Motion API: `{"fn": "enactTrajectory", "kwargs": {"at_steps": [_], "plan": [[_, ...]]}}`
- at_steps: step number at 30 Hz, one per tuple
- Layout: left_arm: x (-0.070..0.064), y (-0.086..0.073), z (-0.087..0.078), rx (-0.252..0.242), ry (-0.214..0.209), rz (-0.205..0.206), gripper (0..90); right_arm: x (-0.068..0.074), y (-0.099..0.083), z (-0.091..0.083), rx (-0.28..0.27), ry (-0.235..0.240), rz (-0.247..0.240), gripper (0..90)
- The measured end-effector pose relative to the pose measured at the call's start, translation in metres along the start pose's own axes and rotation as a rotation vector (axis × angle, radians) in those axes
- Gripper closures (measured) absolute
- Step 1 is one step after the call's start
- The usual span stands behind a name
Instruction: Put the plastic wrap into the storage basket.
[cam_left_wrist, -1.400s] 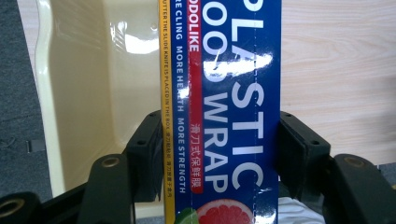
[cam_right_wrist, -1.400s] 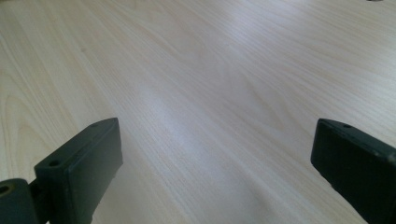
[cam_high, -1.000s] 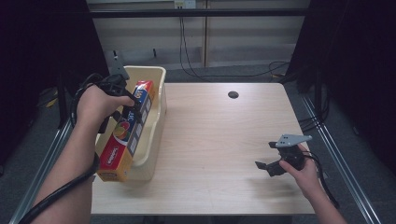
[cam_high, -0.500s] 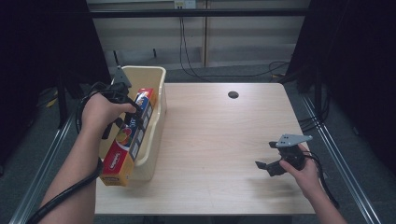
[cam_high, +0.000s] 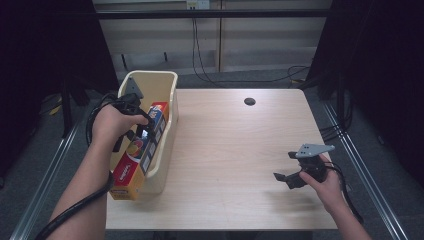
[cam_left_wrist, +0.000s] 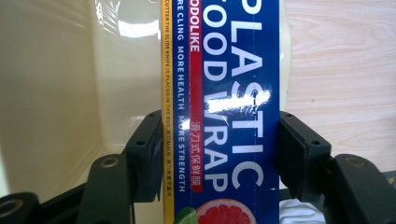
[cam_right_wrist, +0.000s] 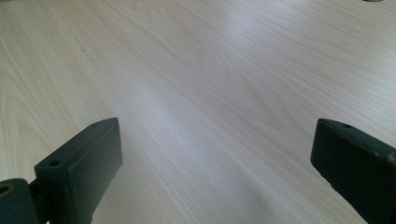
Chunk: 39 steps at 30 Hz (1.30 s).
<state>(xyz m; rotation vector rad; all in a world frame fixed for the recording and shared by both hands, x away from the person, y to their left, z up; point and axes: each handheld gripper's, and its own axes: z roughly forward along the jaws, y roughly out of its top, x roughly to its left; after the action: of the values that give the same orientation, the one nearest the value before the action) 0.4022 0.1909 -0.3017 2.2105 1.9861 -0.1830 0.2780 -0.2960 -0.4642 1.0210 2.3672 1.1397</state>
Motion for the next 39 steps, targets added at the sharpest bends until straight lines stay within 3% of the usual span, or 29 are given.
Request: {"fn": "enactTrajectory", "kwargs": {"at_steps": [3,4,6,8,11,20,25,26,35,39], "plan": [[0.000,0.000,0.002,-0.001,-0.003,-0.006,40.5,0.000,0.000,0.000,0.001,-0.001,-0.001,2.3],[0.001,0.001,0.002,0.012,0.000,0.009,40.5,0.000,0.000,0.000,0.002,-0.001,0.000,2.2],[0.001,0.002,0.006,0.000,0.001,-0.015,40.4,0.000,0.000,0.000,0.003,0.004,-0.002,2.3],[0.002,0.003,0.006,0.017,-0.001,0.000,40.4,0.000,0.000,0.000,0.002,0.002,-0.002,2.2],[0.001,0.003,0.010,0.007,-0.003,-0.023,40.2,0.000,0.000,0.000,0.003,0.005,-0.002,2.2],[0.004,0.006,0.017,0.013,-0.003,-0.033,40.1,0.001,-0.001,0.000,0.005,0.008,-0.003,2.3],[0.005,0.008,0.021,0.031,-0.002,-0.030,40.0,0.001,-0.001,0.000,0.007,0.002,-0.003,2.3],[0.005,0.008,0.024,0.015,0.015,-0.031,40.0,0.001,-0.001,0.000,0.007,0.005,-0.003,2.3],[0.006,0.010,0.027,0.025,0.007,-0.045,39.8,0.000,-0.002,0.000,0.007,0.008,-0.001,2.3],[0.008,0.011,0.027,0.042,0.000,-0.032,39.8,0.001,-0.002,0.000,0.008,0.005,-0.002,2.3]]}}
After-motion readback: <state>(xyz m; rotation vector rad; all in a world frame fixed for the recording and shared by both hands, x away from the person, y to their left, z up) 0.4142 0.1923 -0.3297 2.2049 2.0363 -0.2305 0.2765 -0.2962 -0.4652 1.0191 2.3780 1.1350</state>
